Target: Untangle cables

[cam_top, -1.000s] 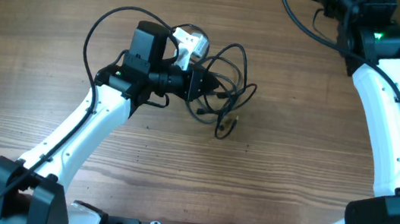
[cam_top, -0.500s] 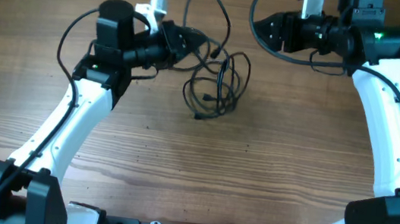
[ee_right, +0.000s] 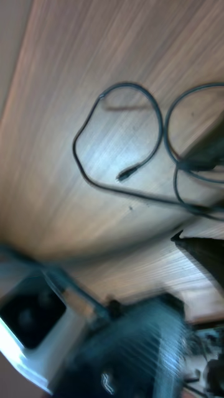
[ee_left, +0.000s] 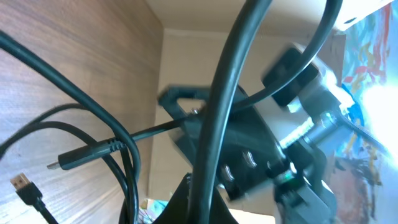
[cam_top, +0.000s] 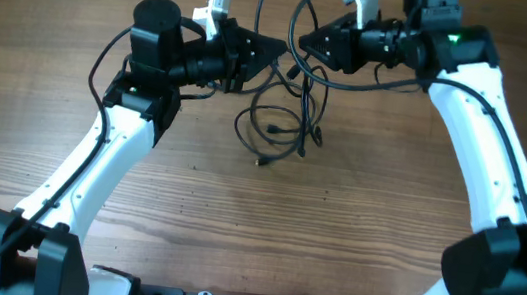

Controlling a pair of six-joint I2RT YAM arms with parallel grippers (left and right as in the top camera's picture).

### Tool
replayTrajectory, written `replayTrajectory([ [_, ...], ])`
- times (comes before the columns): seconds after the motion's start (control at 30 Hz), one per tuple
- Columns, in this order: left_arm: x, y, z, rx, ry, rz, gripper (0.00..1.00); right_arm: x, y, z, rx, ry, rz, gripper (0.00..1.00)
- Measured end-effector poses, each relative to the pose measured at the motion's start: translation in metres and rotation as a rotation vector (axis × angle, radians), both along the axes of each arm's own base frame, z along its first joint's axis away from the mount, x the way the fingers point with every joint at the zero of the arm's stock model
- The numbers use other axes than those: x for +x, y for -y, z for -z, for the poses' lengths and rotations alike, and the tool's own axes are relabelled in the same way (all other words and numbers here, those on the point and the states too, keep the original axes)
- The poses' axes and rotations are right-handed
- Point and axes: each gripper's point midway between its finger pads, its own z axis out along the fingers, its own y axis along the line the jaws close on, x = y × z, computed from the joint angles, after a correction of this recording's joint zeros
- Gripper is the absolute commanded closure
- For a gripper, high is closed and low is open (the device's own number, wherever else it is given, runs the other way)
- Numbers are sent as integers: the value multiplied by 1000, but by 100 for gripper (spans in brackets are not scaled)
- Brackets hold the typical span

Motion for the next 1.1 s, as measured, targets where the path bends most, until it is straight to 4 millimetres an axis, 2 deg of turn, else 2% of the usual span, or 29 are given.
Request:
replayTrajectory([
  [0.07, -4, 2, -1, -10, -13, 25, 96, 19, 9, 3, -22, -6, 109, 96],
  [0.13, -9, 4, -2, -18, -18, 51, 96, 41, 22, -1, -29, 21, 224, 96],
  [0.23, -17, 7, -4, -31, -22, 100, 96, 69, 60, -3, -30, -2, 432, 96],
  [0.27, -21, 9, -5, -37, -24, 127, 96, 79, 82, -3, -17, -28, 524, 96],
  [0.33, -27, 12, -6, -43, -23, 161, 96, 83, 99, -3, 18, -78, 593, 96],
  [0.37, -31, 16, -6, -46, -23, 186, 96, 83, 101, -3, 36, -101, 609, 91],
  [0.47, -36, 18, -10, -58, -6, 222, 96, 81, 103, -3, 73, -148, 610, 56],
  [0.5, -38, 18, -13, -66, 7, 238, 96, 80, 111, -2, 74, -155, 614, 49],
  [0.63, -37, 16, -31, -99, 71, 245, 96, 73, 136, 9, 52, -212, 634, 37],
  [0.67, -37, 16, -33, -106, 67, 243, 96, 64, 140, 17, 32, -254, 623, 35],
  [0.7, -35, 15, -37, -114, 82, 235, 96, 61, 140, 19, 25, -264, 610, 32],
  [0.73, -34, 15, -39, -120, 81, 229, 96, 55, 138, 22, 15, -274, 583, 23],
  [0.93, -24, 13, -41, -143, 23, 164, 96, 28, 117, 24, 3, -262, 378, 21],
  [1.03, -12, 10, -41, -164, -28, 90, 96, 19, 112, 13, 6, -213, 313, 19],
  [1.1, -1, 6, -42, -197, -98, 14, 96, 8, 110, -4, 9, -172, 286, 19],
])
